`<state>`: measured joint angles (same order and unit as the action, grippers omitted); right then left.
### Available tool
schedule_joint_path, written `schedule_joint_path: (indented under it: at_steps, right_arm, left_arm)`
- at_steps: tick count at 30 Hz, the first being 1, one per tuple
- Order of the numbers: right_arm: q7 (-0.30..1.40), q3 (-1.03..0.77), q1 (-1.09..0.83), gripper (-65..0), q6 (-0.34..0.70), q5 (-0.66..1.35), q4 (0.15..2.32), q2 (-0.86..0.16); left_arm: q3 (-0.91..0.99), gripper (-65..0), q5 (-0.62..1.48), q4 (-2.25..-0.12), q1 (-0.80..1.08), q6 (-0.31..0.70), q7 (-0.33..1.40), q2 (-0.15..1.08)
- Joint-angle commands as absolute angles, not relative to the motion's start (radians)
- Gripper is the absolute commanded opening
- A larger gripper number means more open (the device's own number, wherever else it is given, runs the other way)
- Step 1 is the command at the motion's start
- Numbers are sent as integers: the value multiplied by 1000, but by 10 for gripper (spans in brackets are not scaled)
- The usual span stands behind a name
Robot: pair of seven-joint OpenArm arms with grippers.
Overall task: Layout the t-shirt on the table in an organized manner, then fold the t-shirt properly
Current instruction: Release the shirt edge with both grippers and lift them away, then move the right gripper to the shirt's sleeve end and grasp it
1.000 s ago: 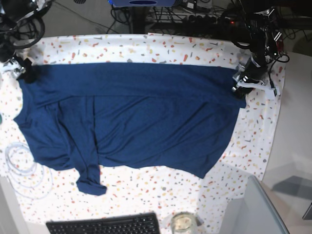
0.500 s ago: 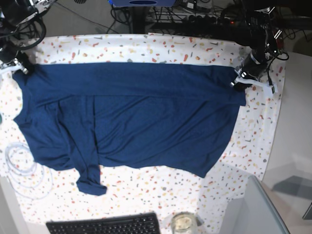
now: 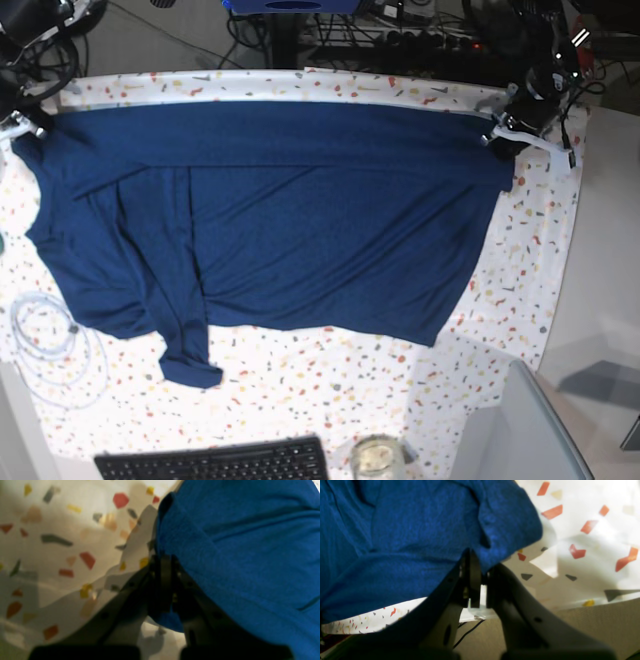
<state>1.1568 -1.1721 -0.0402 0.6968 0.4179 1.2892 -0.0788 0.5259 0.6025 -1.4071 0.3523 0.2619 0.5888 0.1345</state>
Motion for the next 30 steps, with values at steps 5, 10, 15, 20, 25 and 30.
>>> schedule_joint_path:
  at_steps: [5,10,15,20,25,30]
  right_arm:
    - [1144,-1168,-42,-648,698,427,1300,-97]
    - [1145,-1168,-44,-648,698,426,1300,-96]
    - [1142,-1168,-58,-648,698,427,1303,-96]
    - [1142,-1168,-62,-644,698,427,1305,-96]
    - [1142,-1168,-62,-591,698,427,1305,-96]
    - [1142,-1173,-61,-339,698,427,1307,-96]
  left_arm:
    - [530,-650,610,-1423,351,260,576,151]
    - [532,-650,610,-1423,355,260,633,151]
    - [532,-650,610,-1423,360,260,633,150]
    - [532,-650,610,-1423,361,260,633,151]
    - [530,-650,610,-1423,358,260,638,151]
    - [532,-563,610,-1423,361,260,638,151]
